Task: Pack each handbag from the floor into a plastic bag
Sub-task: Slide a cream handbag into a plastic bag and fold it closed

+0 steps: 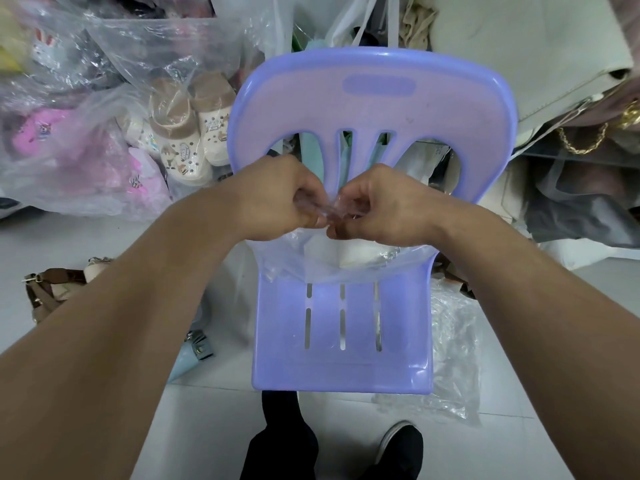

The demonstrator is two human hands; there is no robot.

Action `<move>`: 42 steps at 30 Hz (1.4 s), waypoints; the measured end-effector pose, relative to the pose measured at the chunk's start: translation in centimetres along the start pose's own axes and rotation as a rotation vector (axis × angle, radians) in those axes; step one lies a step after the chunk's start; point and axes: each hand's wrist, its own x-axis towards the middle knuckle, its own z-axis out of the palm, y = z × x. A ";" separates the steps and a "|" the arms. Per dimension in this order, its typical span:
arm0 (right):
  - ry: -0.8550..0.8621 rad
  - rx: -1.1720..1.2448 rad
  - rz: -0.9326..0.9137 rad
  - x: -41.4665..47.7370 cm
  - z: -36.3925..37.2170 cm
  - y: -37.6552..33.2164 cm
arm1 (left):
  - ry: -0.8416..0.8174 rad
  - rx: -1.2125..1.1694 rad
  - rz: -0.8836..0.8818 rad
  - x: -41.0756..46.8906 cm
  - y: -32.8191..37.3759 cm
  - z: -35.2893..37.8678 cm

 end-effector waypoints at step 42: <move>0.241 -0.311 0.111 -4.5 -0.4 4.2 | 0.215 0.274 -0.021 -1.4 2.1 4.0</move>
